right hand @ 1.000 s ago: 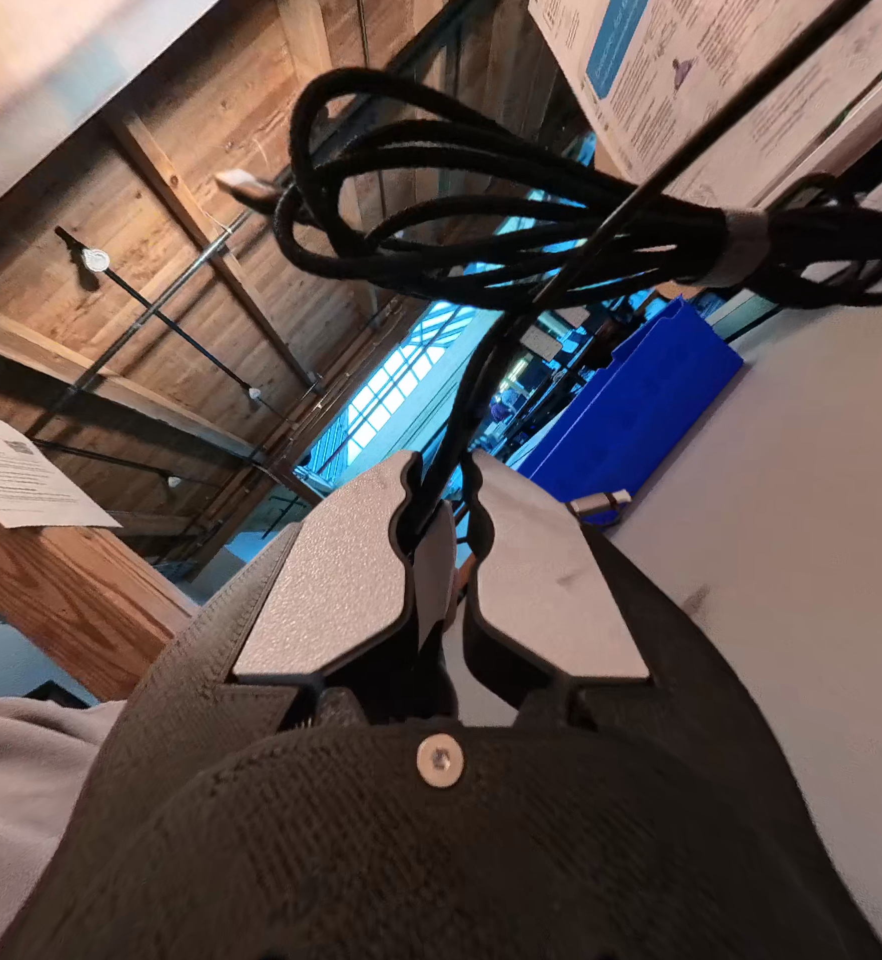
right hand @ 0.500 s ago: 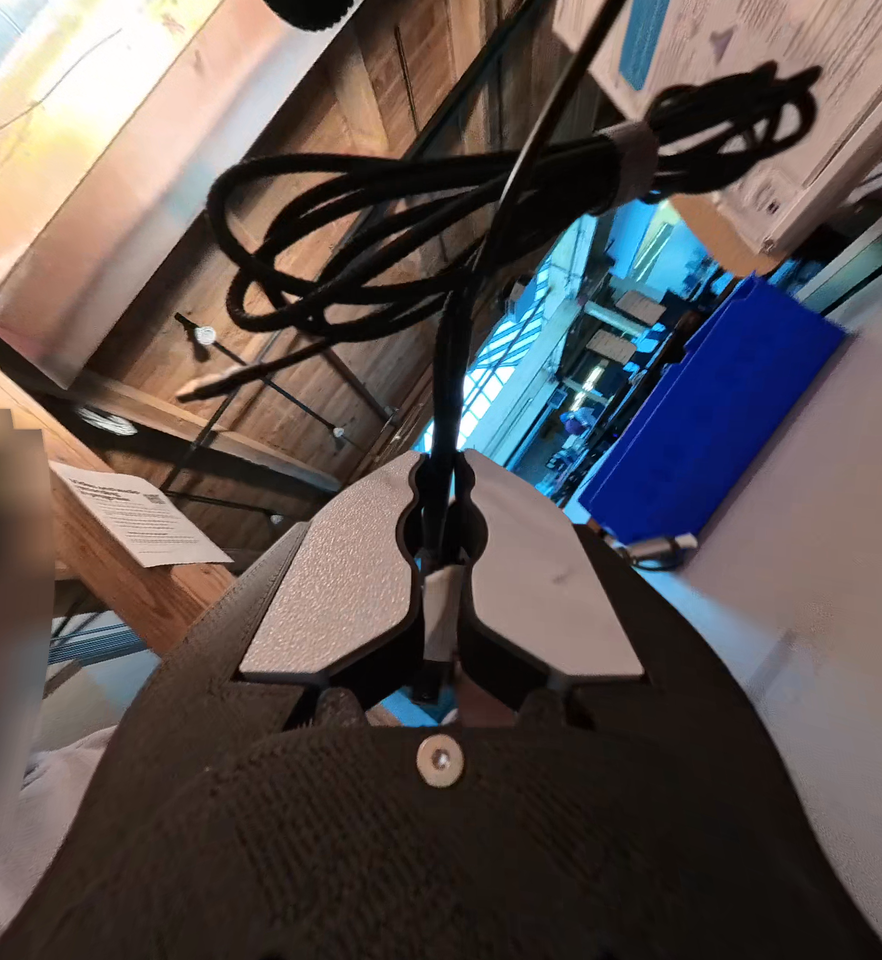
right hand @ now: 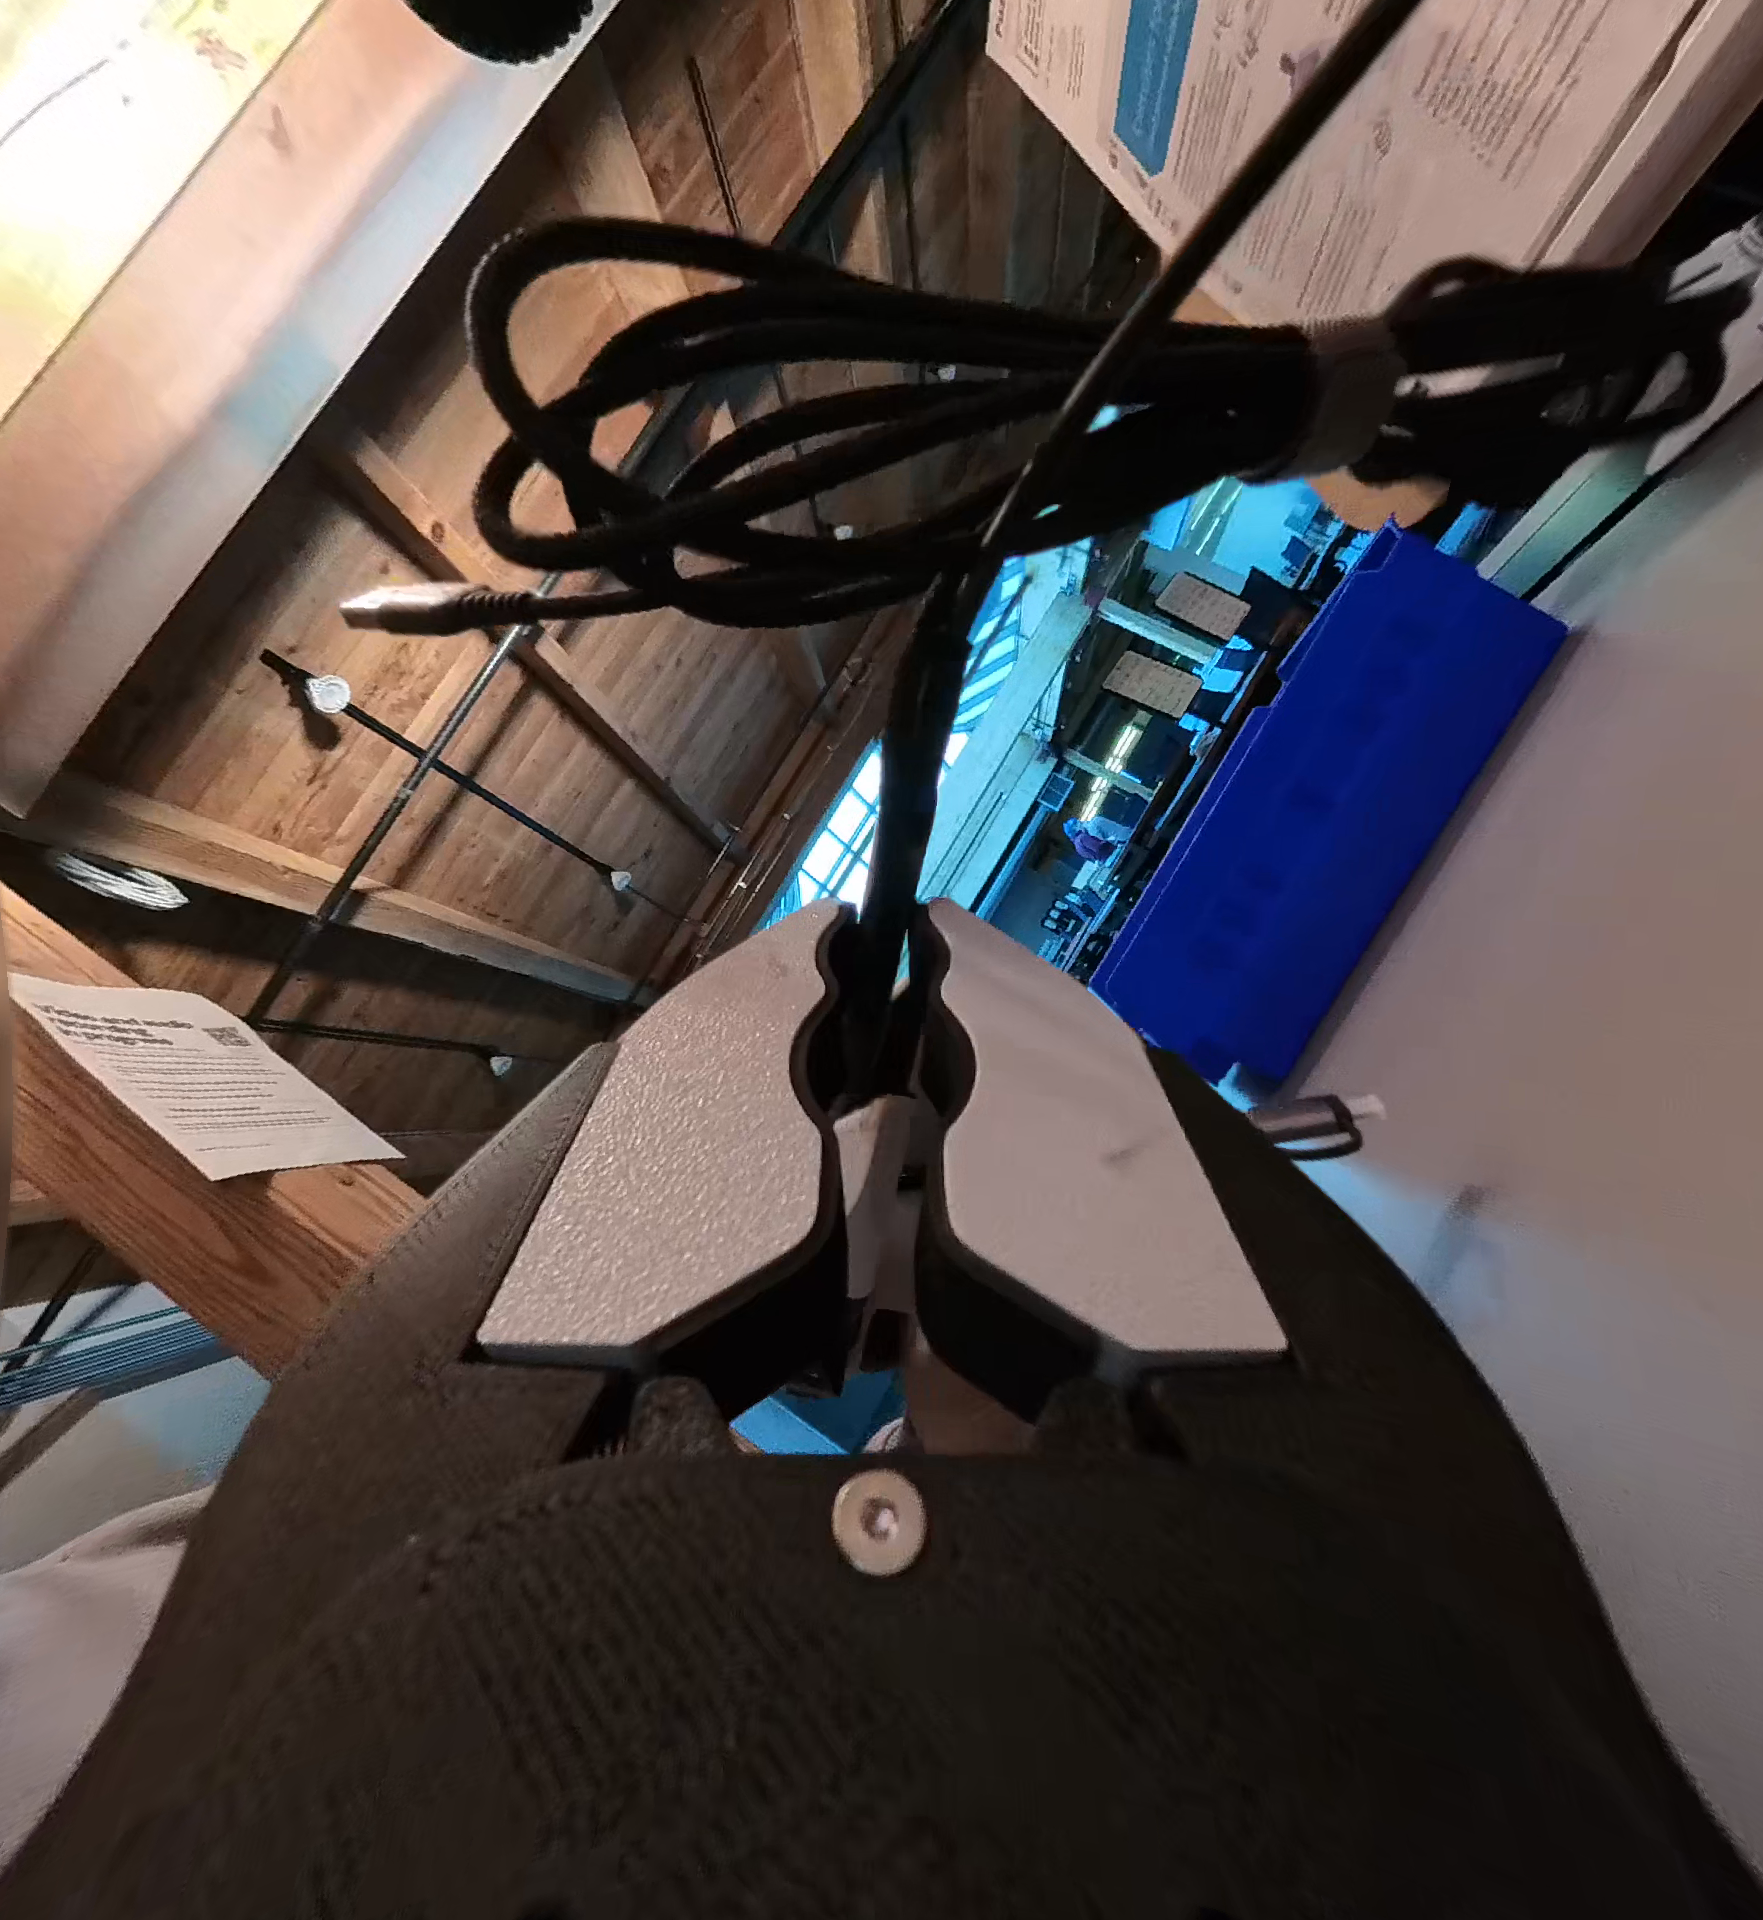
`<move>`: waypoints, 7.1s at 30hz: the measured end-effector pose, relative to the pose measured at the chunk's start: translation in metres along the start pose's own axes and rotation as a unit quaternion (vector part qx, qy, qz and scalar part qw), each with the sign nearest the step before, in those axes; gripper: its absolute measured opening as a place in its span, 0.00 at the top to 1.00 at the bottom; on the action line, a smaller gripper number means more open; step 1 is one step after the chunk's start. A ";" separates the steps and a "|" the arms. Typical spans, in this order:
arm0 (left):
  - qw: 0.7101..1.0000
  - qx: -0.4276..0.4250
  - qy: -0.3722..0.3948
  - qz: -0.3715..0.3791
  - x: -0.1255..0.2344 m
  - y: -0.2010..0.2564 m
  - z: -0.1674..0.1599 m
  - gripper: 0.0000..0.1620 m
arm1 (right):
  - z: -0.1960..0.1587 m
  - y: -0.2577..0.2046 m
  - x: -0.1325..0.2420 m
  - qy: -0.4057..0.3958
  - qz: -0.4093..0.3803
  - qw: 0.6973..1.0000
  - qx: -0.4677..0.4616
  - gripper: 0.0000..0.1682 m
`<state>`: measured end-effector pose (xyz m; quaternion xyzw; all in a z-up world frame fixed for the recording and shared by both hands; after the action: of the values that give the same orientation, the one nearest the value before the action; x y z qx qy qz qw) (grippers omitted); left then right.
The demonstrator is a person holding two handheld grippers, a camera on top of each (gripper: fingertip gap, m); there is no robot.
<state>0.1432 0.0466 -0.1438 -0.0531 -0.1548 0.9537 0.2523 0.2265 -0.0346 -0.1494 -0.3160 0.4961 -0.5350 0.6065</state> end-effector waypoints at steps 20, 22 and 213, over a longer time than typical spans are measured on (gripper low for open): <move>0.991 0.016 -0.019 0.130 0.024 -0.026 -0.001 0.85 | -0.011 0.000 -0.009 -0.007 -0.032 0.998 0.055 0.83; 0.990 0.010 -0.023 0.139 0.022 -0.021 -0.005 0.85 | -0.010 0.007 -0.009 0.007 -0.039 0.999 0.034 0.92; 0.980 0.118 0.052 0.152 0.093 -0.079 -0.006 0.86 | 0.032 -0.056 0.024 -0.276 -0.468 0.524 0.655 0.89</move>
<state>0.1006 0.1594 -0.1258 -0.0950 -0.0180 0.9885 0.1166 0.2367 -0.0755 -0.0948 -0.1484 -0.4060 -0.8023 0.4116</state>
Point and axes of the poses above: each gripper's, where its closed fingertips meet, x back along the fingers, z out of its top, y = z × x across the jaws, the point moved 6 cm from there along x, back along the fingers, and after that the axes turned 11 degrees about -z, right-handed, at the moved point
